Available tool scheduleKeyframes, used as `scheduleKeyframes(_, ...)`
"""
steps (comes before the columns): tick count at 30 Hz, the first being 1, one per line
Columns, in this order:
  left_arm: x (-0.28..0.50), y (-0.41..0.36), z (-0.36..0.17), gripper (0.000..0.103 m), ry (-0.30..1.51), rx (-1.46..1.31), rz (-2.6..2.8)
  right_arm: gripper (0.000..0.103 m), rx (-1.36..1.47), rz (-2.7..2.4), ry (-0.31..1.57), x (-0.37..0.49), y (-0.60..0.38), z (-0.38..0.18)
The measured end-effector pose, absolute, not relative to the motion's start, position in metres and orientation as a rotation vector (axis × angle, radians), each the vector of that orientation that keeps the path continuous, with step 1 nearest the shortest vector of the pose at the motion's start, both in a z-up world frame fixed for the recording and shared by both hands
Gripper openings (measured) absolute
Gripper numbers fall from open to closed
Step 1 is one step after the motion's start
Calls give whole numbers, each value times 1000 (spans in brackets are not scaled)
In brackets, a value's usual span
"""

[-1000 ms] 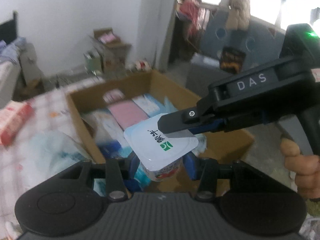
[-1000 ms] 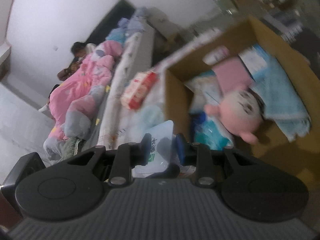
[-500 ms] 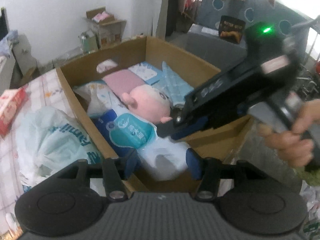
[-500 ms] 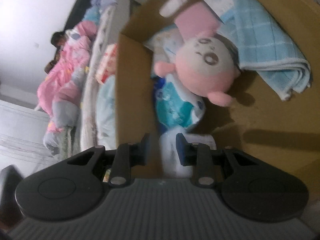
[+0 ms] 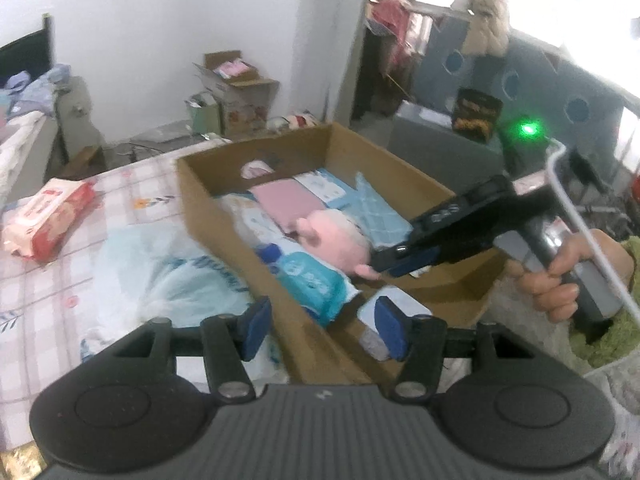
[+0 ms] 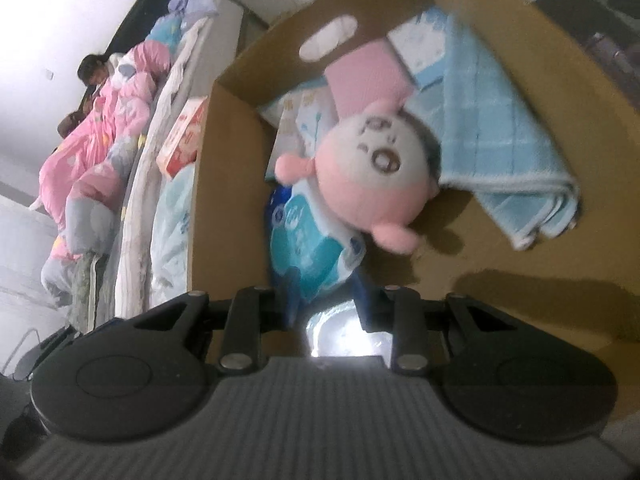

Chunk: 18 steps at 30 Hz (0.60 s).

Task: Organize soft objects
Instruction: 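Lower the yogurt cup into the box and open the right gripper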

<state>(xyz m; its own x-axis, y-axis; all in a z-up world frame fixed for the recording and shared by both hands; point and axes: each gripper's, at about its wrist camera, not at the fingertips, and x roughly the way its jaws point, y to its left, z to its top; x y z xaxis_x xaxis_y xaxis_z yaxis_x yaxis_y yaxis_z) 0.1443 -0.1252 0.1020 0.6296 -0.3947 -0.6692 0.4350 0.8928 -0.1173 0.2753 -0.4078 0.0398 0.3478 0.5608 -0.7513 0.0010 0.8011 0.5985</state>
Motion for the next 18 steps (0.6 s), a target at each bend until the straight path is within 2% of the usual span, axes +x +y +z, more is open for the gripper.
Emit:
scheduleKeyframes(8, 132, -77, 94, 63, 747, -12, -353, 33, 507, 413, 1308, 283, -394, 14)
scheduleKeyframes(18, 117, -25, 65, 64, 817, -118, -234, 33, 545, 452, 1369, 275, -367, 1)
